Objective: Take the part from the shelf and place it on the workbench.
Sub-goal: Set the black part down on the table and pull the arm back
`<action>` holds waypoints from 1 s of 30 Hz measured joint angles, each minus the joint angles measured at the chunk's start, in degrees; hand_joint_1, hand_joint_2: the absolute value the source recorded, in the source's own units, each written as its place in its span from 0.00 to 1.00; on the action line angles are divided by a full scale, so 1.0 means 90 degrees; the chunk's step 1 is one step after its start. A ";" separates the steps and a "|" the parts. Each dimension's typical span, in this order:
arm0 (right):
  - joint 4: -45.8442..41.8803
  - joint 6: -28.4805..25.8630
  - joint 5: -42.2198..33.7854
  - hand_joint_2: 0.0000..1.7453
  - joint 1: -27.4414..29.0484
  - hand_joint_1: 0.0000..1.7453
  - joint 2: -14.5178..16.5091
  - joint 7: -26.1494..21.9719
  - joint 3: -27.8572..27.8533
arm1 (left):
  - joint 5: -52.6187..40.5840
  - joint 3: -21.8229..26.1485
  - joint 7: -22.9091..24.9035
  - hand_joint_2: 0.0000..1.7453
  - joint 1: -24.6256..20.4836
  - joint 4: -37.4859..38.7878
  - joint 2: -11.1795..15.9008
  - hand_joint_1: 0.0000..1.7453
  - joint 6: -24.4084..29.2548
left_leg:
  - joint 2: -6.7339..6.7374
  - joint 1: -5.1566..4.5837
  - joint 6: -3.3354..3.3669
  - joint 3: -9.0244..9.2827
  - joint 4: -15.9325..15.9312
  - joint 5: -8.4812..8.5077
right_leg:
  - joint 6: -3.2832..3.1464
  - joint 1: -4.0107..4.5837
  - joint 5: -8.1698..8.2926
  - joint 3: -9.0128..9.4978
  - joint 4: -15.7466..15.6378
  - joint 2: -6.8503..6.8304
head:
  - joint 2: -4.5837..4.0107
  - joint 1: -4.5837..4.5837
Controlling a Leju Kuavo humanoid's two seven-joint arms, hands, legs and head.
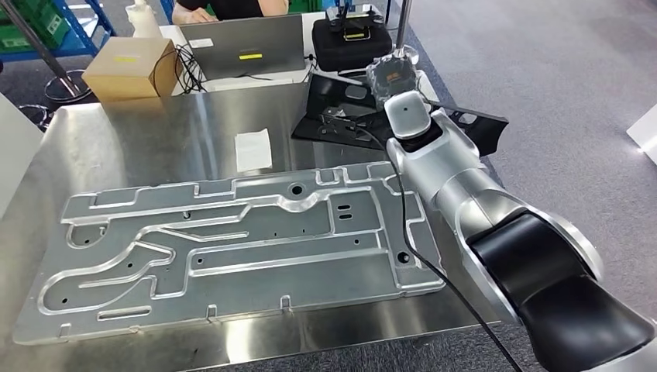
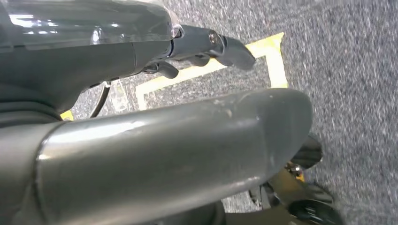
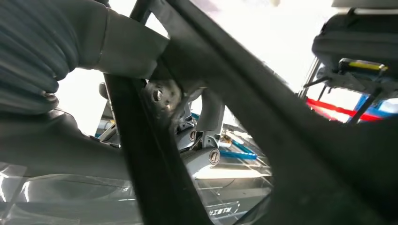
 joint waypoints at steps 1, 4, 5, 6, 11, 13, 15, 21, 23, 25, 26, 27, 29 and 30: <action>0.0030 -0.0003 0.0004 1.00 0.0037 1.00 0.0004 -0.0001 0.0001 | 0.0002 0.0008 -0.0010 0.00 0.0008 0.0000 0.0000 0.00 -0.0007 | 0.0011 0.0080 -0.0078 -0.0068 0.0113 0.0029 | 0.0044 -0.0054 -0.0004 0.0000 0.0005 0.0000 | 0.0000 -0.0003; 0.0112 -0.0006 0.0016 1.00 0.0113 1.00 0.0008 -0.0001 0.0002 | 0.0004 0.0015 -0.0043 0.00 0.0015 0.0001 -0.0007 0.00 -0.0036 | 0.0045 0.0339 -0.0396 0.0312 -0.0751 0.0605 | 0.0265 -0.0245 -0.0053 -0.0006 0.0074 0.0006 | 0.0000 -0.0006; 0.0133 -0.0005 0.0021 1.00 0.0115 1.00 0.0007 0.0000 0.0002 | 0.0003 0.0016 -0.0055 0.00 0.0014 0.0004 -0.0018 0.00 -0.0054 | 0.0039 0.0379 -0.0454 0.0481 -0.1113 0.0729 | 0.0350 -0.0267 -0.0072 -0.0023 0.0111 0.0015 | 0.0000 -0.0028; 0.0153 -0.0004 0.0026 1.00 0.0116 1.00 0.0006 0.0001 0.0001 | 0.0002 0.0016 -0.0064 0.00 0.0009 0.0006 -0.0027 0.00 -0.0070 | 0.0033 0.0392 -0.0449 0.0574 -0.1322 0.0771 | 0.0431 -0.0267 -0.0075 -0.0039 0.0126 0.0026 | 0.0000 -0.0043; 0.0254 -0.0012 -0.0022 1.00 0.0147 1.00 0.0008 -0.0012 0.0001 | -0.0037 0.0020 -0.0063 0.00 -0.0013 0.0006 -0.0007 0.00 -0.0083 | 0.0013 0.0302 -0.0049 0.0544 -0.1360 0.0754 | 0.0601 -0.0283 -0.0136 -0.0083 0.0173 0.0031 | -0.0001 0.0002; 0.0286 -0.0060 -0.0125 1.00 0.0178 1.00 0.0066 -0.0058 -0.0001 | -0.0066 0.0020 -0.0056 0.00 -0.0032 0.0005 -0.0001 0.00 -0.0101 | 0.0016 0.0237 0.0081 0.0545 -0.1379 0.0774 | 0.0508 -0.0213 -0.0500 -0.0398 0.0843 0.0023 | -0.0001 0.0050; 0.0313 -0.0112 -0.0237 1.00 0.0272 1.00 0.0167 -0.0101 -0.0013 | -0.0077 0.0020 -0.0055 0.00 -0.0059 0.0005 -0.0003 0.00 -0.0144 | 0.0018 0.0132 0.0178 0.0542 -0.1381 0.0775 | 0.0395 -0.0078 -0.0823 -0.0828 0.1698 0.0036 | 0.0000 0.0067; 0.0406 -0.0130 -0.0304 1.00 0.0443 1.00 0.0396 -0.0120 -0.0066 | -0.0094 0.0018 -0.0052 0.00 -0.0091 0.0007 -0.0044 0.00 -0.0216 | -0.0050 -0.0178 0.0325 0.0533 -0.1369 0.0775 | -0.0231 0.0347 -0.0105 -0.0322 0.0554 0.0066 | -0.0001 0.0051; 0.0431 -0.0135 -0.0301 1.00 0.0436 1.00 0.0463 -0.0119 -0.0073 | -0.0109 0.0016 -0.0043 0.00 -0.0104 0.0009 -0.0071 0.00 -0.0216 | -0.0049 -0.0181 0.0321 0.0513 -0.1363 0.0774 | -0.0289 0.0407 -0.0064 -0.0192 0.0255 0.0048 | 0.0000 0.0036; 0.0460 -0.0140 -0.0294 1.00 0.0440 1.00 0.0501 -0.0121 -0.0077 | -0.0120 0.0016 -0.0013 0.00 -0.0117 0.0007 -0.0061 0.00 -0.0203 | -0.0038 -0.0159 0.0322 0.0516 -0.1375 0.0776 | -0.0202 0.0410 -0.0039 -0.0169 0.0191 0.0049 | 0.0000 0.0052; 0.0475 -0.0143 -0.0291 1.00 0.0442 1.00 0.0516 -0.0123 -0.0077 | -0.0121 0.0016 0.0008 0.00 -0.0117 0.0007 -0.0057 0.00 -0.0194 | -0.0031 -0.0159 0.0324 0.0518 -0.1379 0.0775 | -0.0174 0.0407 -0.0036 -0.0164 0.0183 0.0053 | 0.0000 0.0058; 0.0486 -0.0145 -0.0288 1.00 0.0440 1.00 0.0536 -0.0126 -0.0078 | -0.0122 0.0017 0.0026 0.00 -0.0117 0.0007 -0.0054 0.00 -0.0185 | -0.0027 -0.0159 0.0324 0.0519 -0.1381 0.0775 | -0.0158 0.0405 -0.0036 -0.0164 0.0182 0.0056 | 0.0000 0.0062; 0.0502 -0.0145 -0.0305 1.00 0.0439 1.00 0.0599 -0.0145 -0.0090 | -0.0122 0.0018 0.0042 0.00 -0.0117 0.0007 -0.0050 0.00 -0.0179 | -0.0020 -0.0159 0.0324 0.0523 -0.1383 0.0775 | -0.0158 0.0404 -0.0036 -0.0165 0.0182 0.0060 | -0.0001 0.0063; 0.0505 -0.0145 -0.0321 1.00 0.0439 1.00 0.0638 -0.0161 -0.0101 | -0.0122 0.0018 0.0042 0.00 -0.0117 0.0007 -0.0046 0.00 -0.0179 | -0.0019 -0.0159 0.0324 0.0525 -0.1384 0.0776 | -0.0158 0.0404 -0.0036 -0.0165 0.0182 0.0062 | -0.0001 0.0062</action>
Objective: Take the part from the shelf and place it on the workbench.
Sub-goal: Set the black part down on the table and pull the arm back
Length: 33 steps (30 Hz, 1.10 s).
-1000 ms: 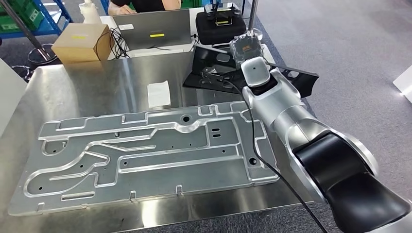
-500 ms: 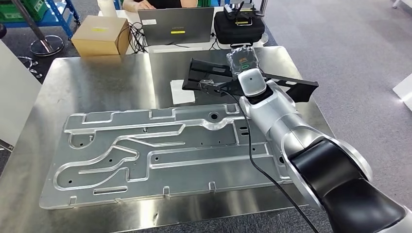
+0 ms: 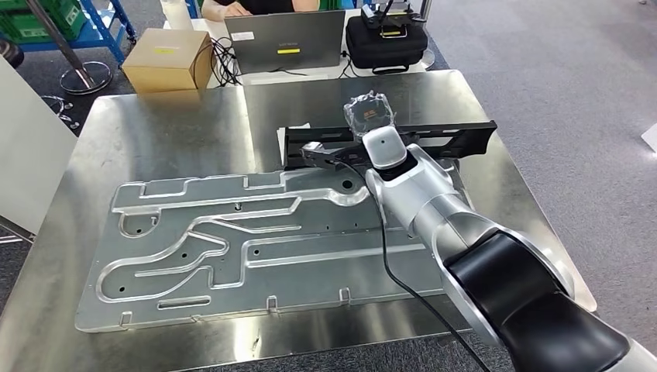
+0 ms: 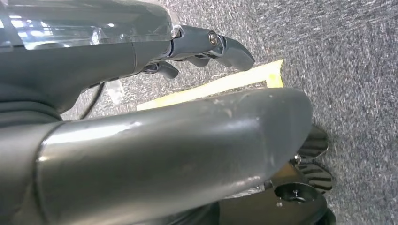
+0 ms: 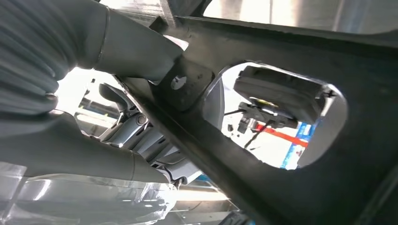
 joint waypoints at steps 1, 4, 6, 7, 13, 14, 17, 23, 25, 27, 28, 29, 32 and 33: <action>0.0002 0.0001 -0.0018 1.00 0.0000 1.00 0.0042 -0.0016 -0.0016 | -0.0001 0.0000 0.0000 0.00 0.0000 0.0000 0.0005 0.00 -0.0001 | 0.0001 0.0000 0.0000 0.0001 -0.0001 0.0001 | 0.0000 0.0000 0.0000 0.0000 0.0000 0.0001 | 0.0000 -0.0001; 0.0003 -0.0017 -0.0079 1.00 0.0001 1.00 0.0153 -0.0066 -0.0073 | -0.0002 0.0000 -0.0001 0.00 0.0000 0.0000 0.0020 0.00 -0.0009 | 0.0000 0.0000 -0.0001 0.0004 -0.0006 0.0003 | 0.0000 0.0000 0.0000 0.0000 0.0000 0.0000 | 0.0000 -0.0001; 0.0003 -0.0034 -0.0096 1.00 0.0003 1.00 0.0217 -0.0095 -0.0106 | -0.0002 0.0001 -0.0009 0.00 -0.0001 0.0000 0.0027 0.00 -0.0016 | 0.0001 0.0000 -0.0003 0.0004 -0.0009 0.0005 | 0.0000 0.0000 0.0000 -0.0001 0.0001 0.0001 | -0.0001 -0.0002; 0.0005 -0.0038 -0.0095 1.00 0.0003 1.00 0.0254 -0.0102 -0.0115 | -0.0001 0.0002 -0.0015 0.00 -0.0004 0.0000 0.0030 0.00 -0.0021 | 0.0002 0.0000 -0.0004 0.0005 -0.0010 0.0006 | -0.0001 0.0000 0.0000 -0.0001 0.0002 0.0003 | 0.0000 -0.0002; 0.0013 -0.0036 -0.0072 1.00 -0.0018 1.00 0.0415 -0.0062 -0.0123 | 0.0004 0.0002 -0.0035 0.00 -0.0032 0.0000 0.0032 0.00 -0.0041 | 0.0003 0.0000 -0.0005 0.0005 -0.0011 0.0007 | -0.0001 0.0000 0.0000 -0.0002 0.0004 0.0005 | -0.0001 -0.0001; 0.0013 -0.0033 -0.0072 1.00 -0.0035 1.00 0.0423 -0.0057 -0.0126 | 0.0004 0.0002 -0.0035 0.00 -0.0033 0.0000 0.0032 0.00 -0.0041 | 0.0003 0.0000 -0.0005 0.0005 -0.0011 0.0007 | -0.0001 -0.0001 0.0000 -0.0002 0.0004 0.0006 | 0.0000 -0.0001; 0.0013 -0.0018 -0.0074 1.00 -0.0115 1.00 0.0431 -0.0052 -0.0137 | -0.0006 0.0002 -0.0034 0.00 -0.0038 0.0000 0.0032 0.00 -0.0043 | 0.0003 -0.0004 -0.0005 0.0005 -0.0011 0.0007 | -0.0001 -0.0007 0.0000 -0.0002 0.0004 0.0006 | 0.0001 -0.0001; 0.0010 -0.0188 -0.0410 1.00 -0.0228 1.00 0.0515 -0.0289 -0.0297 | -0.0063 0.0002 -0.0109 0.00 -0.0057 0.0000 0.0032 0.00 -0.0140 | 0.0004 -0.0011 -0.0002 0.0004 -0.0011 0.0008 | -0.0001 -0.0015 0.0000 -0.0001 0.0005 0.0007 | 0.0000 -0.0001; -0.0043 -0.0289 -0.1021 1.00 -0.0175 1.00 0.0652 -0.0639 -0.0465 | -0.0022 0.0005 -0.0175 0.00 -0.0057 0.0000 0.0032 0.00 -0.0162 | 0.0012 -0.0012 -0.0002 0.0005 -0.0011 0.0007 | -0.0001 -0.0016 0.0000 -0.0001 0.0005 0.0014 | 0.0000 0.0000; -0.0240 -0.0313 -0.1896 1.00 0.0014 1.00 0.0861 -0.0982 -0.0681 | 0.0047 0.0023 -0.0255 0.00 -0.0051 0.0000 0.0032 0.00 -0.0169 | 0.0023 -0.0012 -0.0004 0.0007 -0.0011 0.0004 | -0.0001 -0.0016 0.0000 -0.0001 0.0005 0.0024 | 0.0000 -0.0001; -0.0373 -0.0288 -0.2274 1.00 0.0147 1.00 0.0966 -0.1076 -0.0753 | 0.0076 0.0039 -0.0292 0.00 -0.0047 0.0000 0.0032 0.00 -0.0175 | 0.0024 -0.0012 -0.0004 0.0009 -0.0012 0.0003 | -0.0001 -0.0016 -0.0001 -0.0002 0.0005 0.0025 | 0.0000 -0.0001; -0.0493 -0.0255 -0.2553 1.00 0.0275 1.00 0.1050 -0.1098 -0.0778 | 0.0099 0.0056 -0.0319 0.00 -0.0042 0.0000 0.0032 0.00 -0.0183 | 0.0022 -0.0012 -0.0004 0.0009 -0.0012 0.0002 | -0.0002 -0.0015 -0.0003 -0.0002 0.0005 0.0024 | 0.0001 -0.0001; -0.0697 -0.0201 -0.2958 1.00 0.0569 1.00 0.1209 -0.1081 -0.0701 | 0.0120 0.0106 -0.0350 0.00 -0.0009 0.0000 0.0032 0.00 -0.0212 | 0.0004 -0.0012 -0.0004 0.0007 -0.0013 0.0002 | -0.0005 -0.0014 -0.0008 -0.0001 0.0005 0.0013 | 0.0001 -0.0001; -0.0729 -0.0188 -0.3029 1.00 0.0627 1.00 0.1240 -0.1075 -0.0667 | 0.0120 0.0121 -0.0349 0.00 0.0004 0.0000 0.0032 0.00 -0.0217 | 0.0003 -0.0012 -0.0004 0.0007 -0.0014 0.0002 | -0.0006 -0.0014 -0.0009 -0.0002 0.0005 0.0012 | 0.0001 -0.0001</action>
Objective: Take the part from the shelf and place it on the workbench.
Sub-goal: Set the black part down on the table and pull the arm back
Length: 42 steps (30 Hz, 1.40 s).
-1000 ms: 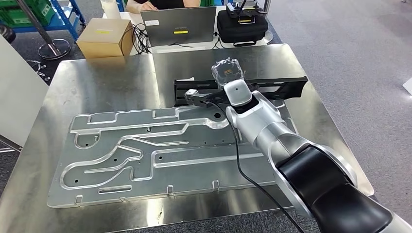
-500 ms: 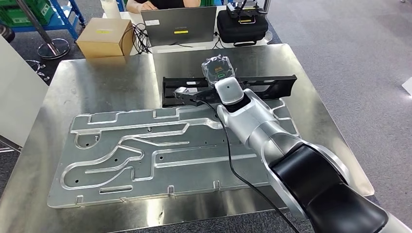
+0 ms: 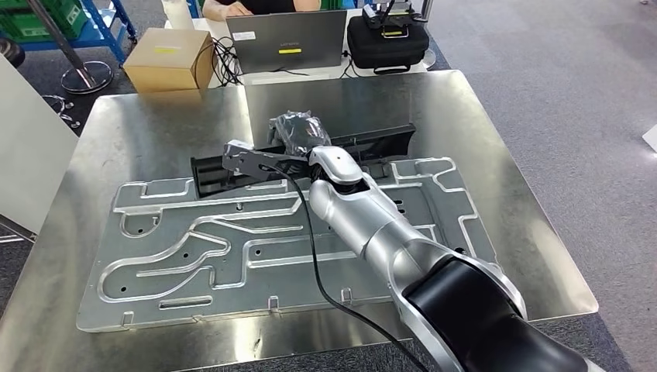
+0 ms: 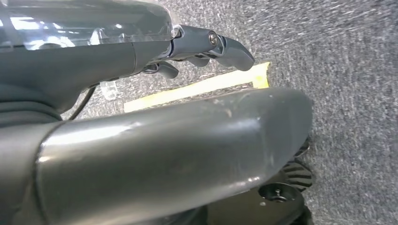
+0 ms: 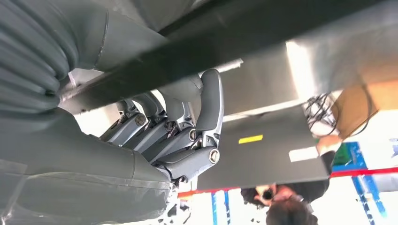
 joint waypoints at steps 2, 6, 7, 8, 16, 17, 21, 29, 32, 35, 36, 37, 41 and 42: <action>-0.0027 0.0038 -0.0135 1.00 0.0060 1.00 0.0033 -0.0004 0.0052 | -0.0007 0.0019 0.0015 0.00 0.0011 0.0000 0.0000 0.00 0.0001 | 0.0002 0.0000 0.0000 0.0000 -0.0001 0.0000 | 0.0000 0.0000 0.0000 0.0000 0.0000 0.0001 | -0.0001 0.0000; -0.0007 0.0024 -0.0299 1.00 0.0108 1.00 0.0069 0.0017 0.0146 | -0.0027 0.0027 0.0064 0.00 0.0004 0.0000 0.0000 0.00 0.0011 | 0.0004 -0.0001 0.0000 0.0001 -0.0001 0.0001 | 0.0000 -0.0002 0.0002 0.0002 0.0000 0.0002 | 0.0000 0.0001; 0.0006 0.0023 -0.0341 1.00 0.0109 1.00 0.0073 0.0025 0.0169 | -0.0037 0.0028 0.0072 0.00 0.0004 0.0000 0.0000 0.00 0.0012 | 0.0004 -0.0002 0.0001 0.0001 -0.0001 0.0001 | 0.0000 -0.0003 0.0002 0.0003 0.0000 0.0002 | 0.0000 0.0001; 0.0020 0.0029 -0.0401 1.00 0.0108 1.00 0.0076 0.0033 0.0189 | -0.0046 0.0029 0.0080 0.00 0.0004 0.0000 0.0000 0.00 0.0007 | 0.0004 -0.0003 0.0001 0.0002 -0.0001 0.0001 | 0.0000 -0.0003 0.0002 0.0004 0.0000 0.0002 | 0.0000 0.0000; 0.0125 0.0095 -0.0762 1.00 0.0096 1.00 0.0089 0.0081 0.0330 | -0.0088 0.0032 0.0191 0.00 0.0000 0.0000 0.0001 0.00 -0.0004 | 0.0007 -0.0007 0.0001 0.0018 -0.0001 0.0000 | 0.0000 -0.0008 0.0002 0.0019 -0.0001 0.0003 | -0.0001 0.0001; 0.0145 0.0081 -0.0779 1.00 0.0091 1.00 0.0089 0.0099 0.0347 | -0.0102 0.0032 0.0212 0.00 0.0001 0.0000 0.0001 0.00 0.0011 | 0.0007 -0.0008 0.0001 0.0020 -0.0001 0.0000 | 0.0000 -0.0009 0.0002 0.0021 -0.0002 0.0003 | -0.0001 0.0001; 0.0249 0.0028 -0.0843 1.00 0.0040 1.00 0.0087 0.0148 0.0359 | -0.0137 0.0030 0.0234 0.00 0.0000 0.0000 0.0002 0.00 0.0018 | 0.0007 -0.0011 0.0002 0.0030 -0.0001 0.0000 | 0.0000 -0.0011 0.0002 0.0029 -0.0002 0.0004 | -0.0001 0.0000; 0.0363 0.0011 -0.0852 1.00 0.0001 1.00 0.0084 0.0152 0.0359 | -0.0163 0.0030 0.0226 0.00 -0.0002 0.0000 0.0001 0.00 -0.0018 | 0.0006 -0.0012 0.0004 0.0040 -0.0001 0.0001 | 0.0000 -0.0012 0.0002 0.0040 -0.0002 0.0003 | 0.0000 0.0000; 0.0406 0.0011 -0.0831 1.00 -0.0015 1.00 0.0084 0.0104 0.0359 | -0.0199 0.0027 0.0184 0.00 -0.0007 0.0000 0.0000 0.00 -0.0061 | 0.0005 -0.0013 0.0007 0.0041 -0.0001 0.0003 | 0.0000 -0.0013 0.0002 0.0042 -0.0002 0.0002 | 0.0000 0.0000; 0.0406 0.0005 -0.0796 1.00 -0.0017 1.00 0.0095 -0.0009 0.0419 | -0.0222 0.0023 0.0165 0.00 -0.0020 0.0000 0.0000 0.00 -0.0086 | 0.0006 -0.0013 0.0008 0.0040 -0.0001 0.0004 | 0.0002 -0.0013 0.0005 0.0044 -0.0002 0.0003 | -0.0001 0.0000; 0.0371 0.0010 -0.0812 1.00 -0.0008 1.00 0.0100 -0.0025 0.0482 | -0.0226 0.0022 0.0158 0.00 -0.0023 0.0000 0.0000 0.00 -0.0090 | 0.0008 -0.0013 0.0008 0.0040 -0.0001 0.0004 | 0.0003 -0.0014 0.0006 0.0043 -0.0002 0.0004 | -0.0001 0.0001; 0.0318 0.0018 -0.0842 1.00 0.0006 1.00 0.0104 -0.0026 0.0565 | -0.0231 0.0022 0.0150 0.00 -0.0026 0.0000 0.0000 0.00 -0.0092 | 0.0010 -0.0014 0.0008 0.0040 -0.0001 0.0004 | 0.0004 -0.0014 0.0007 0.0042 -0.0002 0.0005 | -0.0001 0.0001; 0.0122 0.0035 -0.0958 1.00 0.0067 1.00 0.0121 0.0015 0.0851 | -0.0246 0.0020 0.0131 0.00 -0.0036 0.0000 0.0000 0.00 -0.0094 | 0.0013 -0.0014 0.0008 0.0038 0.0000 0.0004 | 0.0004 -0.0015 0.0007 0.0040 -0.0002 0.0005 | -0.0001 0.0000; 0.0095 0.0034 -0.0976 1.00 0.0077 1.00 0.0126 0.0029 0.0888 | -0.0248 0.0020 0.0129 0.00 -0.0036 0.0000 0.0000 0.00 -0.0094 | 0.0012 -0.0014 0.0008 0.0038 0.0000 0.0004 | 0.0004 -0.0015 0.0007 0.0039 -0.0002 0.0005 | -0.0001 0.0000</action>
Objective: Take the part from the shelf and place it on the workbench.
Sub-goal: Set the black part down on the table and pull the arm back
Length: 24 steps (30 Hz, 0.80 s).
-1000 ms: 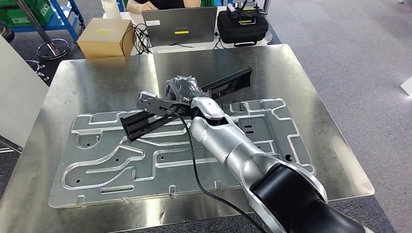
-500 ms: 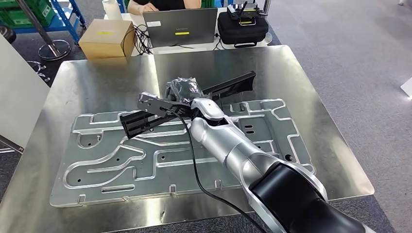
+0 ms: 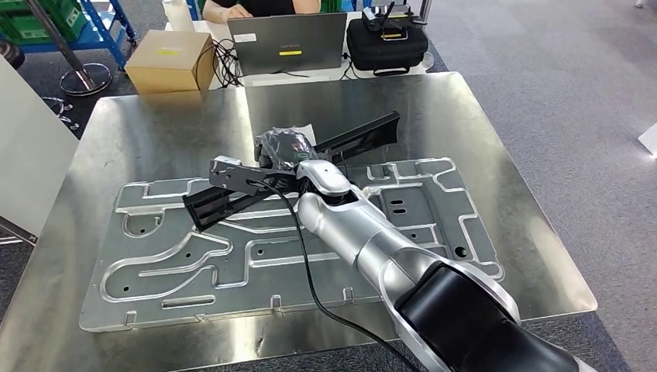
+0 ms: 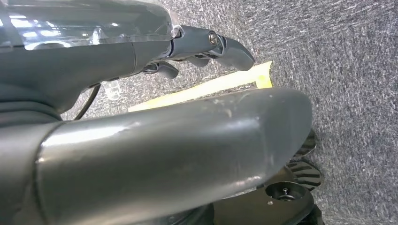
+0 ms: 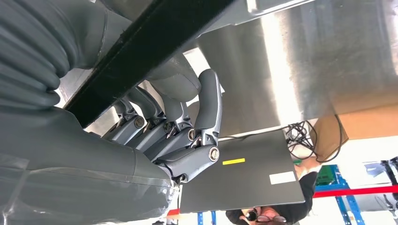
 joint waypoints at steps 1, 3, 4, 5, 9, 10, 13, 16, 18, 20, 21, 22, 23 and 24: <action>-0.0022 -0.0001 -0.0014 1.00 0.0008 1.00 0.0002 0.0010 0.0031 | -0.0001 0.0000 -0.0002 0.00 0.0000 0.0000 0.0000 0.00 0.0000 | 0.0000 0.0000 0.0000 -0.0001 0.0000 0.0000 | 0.0000 0.0000 0.0000 -0.0001 0.0000 0.0000 | 0.0001 0.0000; -0.0050 -0.0001 -0.0028 1.00 0.0020 1.00 0.0006 0.0011 0.0079 | -0.0001 0.0000 -0.0004 0.00 0.0000 0.0000 0.0000 0.00 0.0000 | 0.0000 0.0000 0.0000 -0.0002 0.0000 -0.0001 | 0.0000 0.0000 0.0000 -0.0003 0.0000 0.0001 | 0.0001 0.0000; -0.0057 0.0001 -0.0034 1.00 0.0023 1.00 0.0008 0.0002 0.0100 | -0.0001 0.0000 -0.0007 0.00 0.0000 0.0000 0.0000 0.00 0.0001 | 0.0001 0.0000 0.0001 -0.0003 0.0000 -0.0002 | 0.0000 0.0000 0.0000 -0.0004 0.0000 0.0001 | 0.0001 0.0000; -0.0061 0.0008 -0.0048 1.00 0.0025 1.00 0.0010 -0.0010 0.0124 | -0.0002 0.0000 -0.0012 0.00 0.0000 0.0000 0.0000 0.00 0.0005 | 0.0001 0.0000 0.0001 -0.0003 0.0000 -0.0002 | 0.0000 0.0000 0.0000 -0.0004 0.0000 0.0001 | 0.0001 0.0000; -0.0115 0.0078 -0.0227 1.00 0.0025 1.00 0.0013 0.0028 0.0321 | 0.0004 0.0001 -0.0084 0.00 -0.0001 0.0000 0.0000 0.00 0.0059 | 0.0002 0.0000 0.0001 -0.0003 0.0000 -0.0002 | 0.0000 0.0000 -0.0001 -0.0005 0.0000 0.0002 | 0.0001 0.0000; -0.0129 0.0086 -0.0302 1.00 0.0021 1.00 0.0013 0.0062 0.0391 | 0.0017 0.0001 -0.0120 0.00 -0.0002 0.0000 0.0000 0.00 0.0061 | 0.0002 0.0000 0.0001 -0.0003 0.0000 -0.0002 | 0.0000 0.0000 -0.0001 -0.0005 0.0000 0.0003 | 0.0001 0.0000; -0.0131 0.0083 -0.0447 1.00 0.0007 1.00 0.0013 0.0115 0.0551 | 0.0054 0.0002 -0.0203 0.00 -0.0002 0.0000 0.0000 0.00 0.0044 | 0.0003 0.0000 0.0001 -0.0002 -0.0001 -0.0002 | 0.0000 0.0001 -0.0001 -0.0005 0.0000 0.0003 | 0.0001 0.0000; -0.0101 0.0080 -0.0492 1.00 -0.0012 1.00 0.0013 0.0095 0.0631 | 0.0062 0.0003 -0.0234 0.00 0.0001 0.0000 0.0000 0.00 0.0028 | 0.0003 0.0000 0.0001 -0.0002 -0.0001 -0.0002 | 0.0000 0.0001 -0.0001 -0.0004 0.0000 0.0003 | 0.0001 0.0000; -0.0076 0.0080 -0.0525 1.00 -0.0028 1.00 0.0013 0.0087 0.0674 | 0.0069 0.0004 -0.0239 0.00 0.0003 0.0000 0.0000 0.00 0.0019 | 0.0003 0.0000 0.0001 -0.0002 -0.0001 -0.0002 | 0.0000 0.0001 -0.0001 -0.0004 0.0000 0.0003 | 0.0001 0.0000; -0.0049 0.0080 -0.0572 1.00 -0.0047 1.00 0.0013 0.0090 0.0707 | 0.0073 0.0005 -0.0252 0.00 0.0004 0.0000 0.0000 0.00 0.0012 | 0.0003 0.0000 0.0001 -0.0001 -0.0001 -0.0002 | 0.0000 0.0001 -0.0001 -0.0004 0.0000 0.0003 | 0.0001 0.0000; -0.0033 0.0075 -0.0594 1.00 -0.0055 1.00 0.0013 0.0086 0.0721 | 0.0069 0.0005 -0.0278 0.00 0.0004 0.0000 0.0000 0.00 0.0010 | 0.0003 0.0000 0.0001 -0.0001 -0.0001 -0.0002 | 0.0000 0.0001 -0.0001 -0.0004 0.0000 0.0003 | 0.0001 0.0000; -0.0015 0.0067 -0.0614 1.00 -0.0063 1.00 0.0013 0.0076 0.0732 | 0.0064 0.0005 -0.0320 0.00 0.0003 0.0000 0.0000 0.00 0.0008 | 0.0003 0.0000 0.0001 0.0000 -0.0001 -0.0002 | 0.0000 0.0001 -0.0001 -0.0003 0.0000 0.0003 | 0.0001 0.0000; 0.0004 0.0058 -0.0636 1.00 -0.0070 1.00 0.0013 0.0054 0.0742 | 0.0056 0.0004 -0.0382 0.00 0.0002 0.0000 0.0000 0.00 0.0004 | 0.0003 0.0000 0.0001 0.0000 -0.0001 -0.0002 | 0.0000 0.0001 -0.0001 -0.0003 0.0000 0.0003 | 0.0001 0.0000; 0.0024 0.0051 -0.0657 1.00 -0.0077 1.00 0.0013 0.0021 0.0749 | 0.0044 0.0002 -0.0446 0.00 -0.0002 0.0000 0.0000 0.00 -0.0002 | 0.0003 0.0000 0.0001 0.0001 -0.0001 -0.0002 | 0.0000 0.0001 -0.0001 -0.0002 0.0000 0.0003 | 0.0001 0.0000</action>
